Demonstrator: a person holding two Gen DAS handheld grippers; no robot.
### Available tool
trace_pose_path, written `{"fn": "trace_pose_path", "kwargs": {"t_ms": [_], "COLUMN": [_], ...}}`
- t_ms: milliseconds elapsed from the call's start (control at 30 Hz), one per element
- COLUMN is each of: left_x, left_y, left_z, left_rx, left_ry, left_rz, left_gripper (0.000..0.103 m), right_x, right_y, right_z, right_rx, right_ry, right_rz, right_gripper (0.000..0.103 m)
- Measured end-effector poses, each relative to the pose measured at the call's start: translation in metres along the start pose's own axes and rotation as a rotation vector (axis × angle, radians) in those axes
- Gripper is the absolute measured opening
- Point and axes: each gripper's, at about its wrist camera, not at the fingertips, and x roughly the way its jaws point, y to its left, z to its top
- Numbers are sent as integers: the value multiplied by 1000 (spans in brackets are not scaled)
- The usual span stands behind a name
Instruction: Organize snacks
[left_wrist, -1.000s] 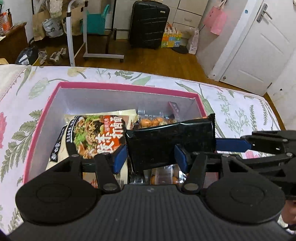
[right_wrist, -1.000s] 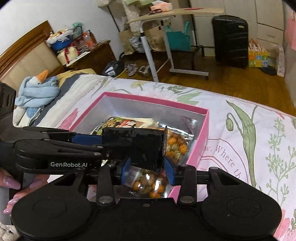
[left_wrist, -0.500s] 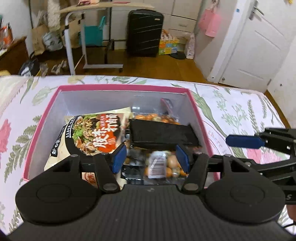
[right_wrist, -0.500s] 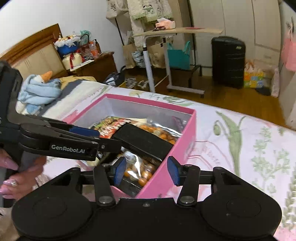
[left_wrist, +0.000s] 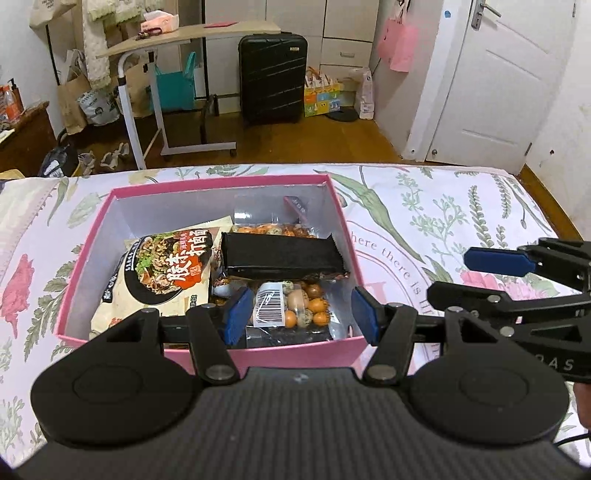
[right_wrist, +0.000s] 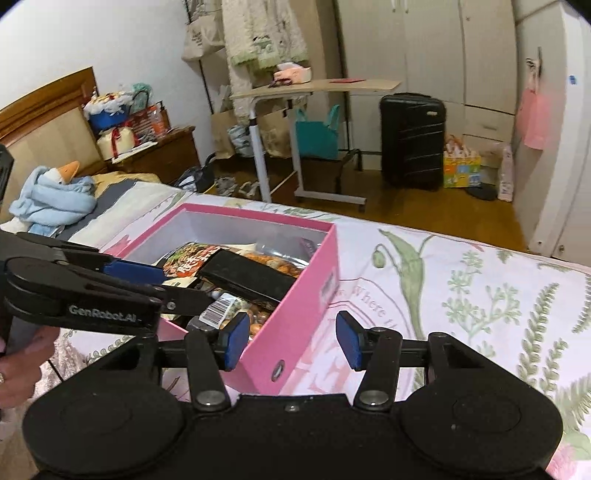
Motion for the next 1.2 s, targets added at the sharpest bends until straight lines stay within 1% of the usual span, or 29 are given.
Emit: {"fn": "trace_pose_path", "kwargs": {"t_ms": [200,300,533,667,733,833,900,967,1000,1067,1133,1200], "left_x": [-26,-38,-60,-66,-68,-70,-71,-70,-69,-68,-65,-62], "left_y": [-15,-25,-42,-49,-52,-56,-58,-62,-63,-66,-71,-74], "left_z": [1,0,-9,-16,-20,-27,-31,-36,-38,-43,-47,-49], "left_rx": [19,39,51,38,33,20,11,18,22,24,42,43], "left_ry": [-1,16,55,59,55,46,39,32,30,23,16,20], "left_rz": [4,14,0,12,25,42,47,60,61,68,91,98], "left_gripper": [58,59,62,66,69,75,79,91,93,95,95,95], "right_x": [-29,-45,-79,-91,-95,-95,-95,-95,-94,-94,-94,-94], "right_y": [-3,-4,-8,-10,-12,-16,-20,-23,-23,-25,-28,-31], "right_z": [-4,-5,-14,-22,-26,-32,-37,-42,-45,-51,-56,-59], "right_rx": [11,20,66,74,82,115,135,139,137,138,146,152], "right_ry": [-34,-42,-32,-26,-22,-9,-4,5,15,26,37,38], "right_rz": [-51,-83,-146,-179,-195,-226,-266,-296,-308,-326,-331,-338], "right_gripper": [59,59,61,61,63,69,79,80,80,81,82,88]}}
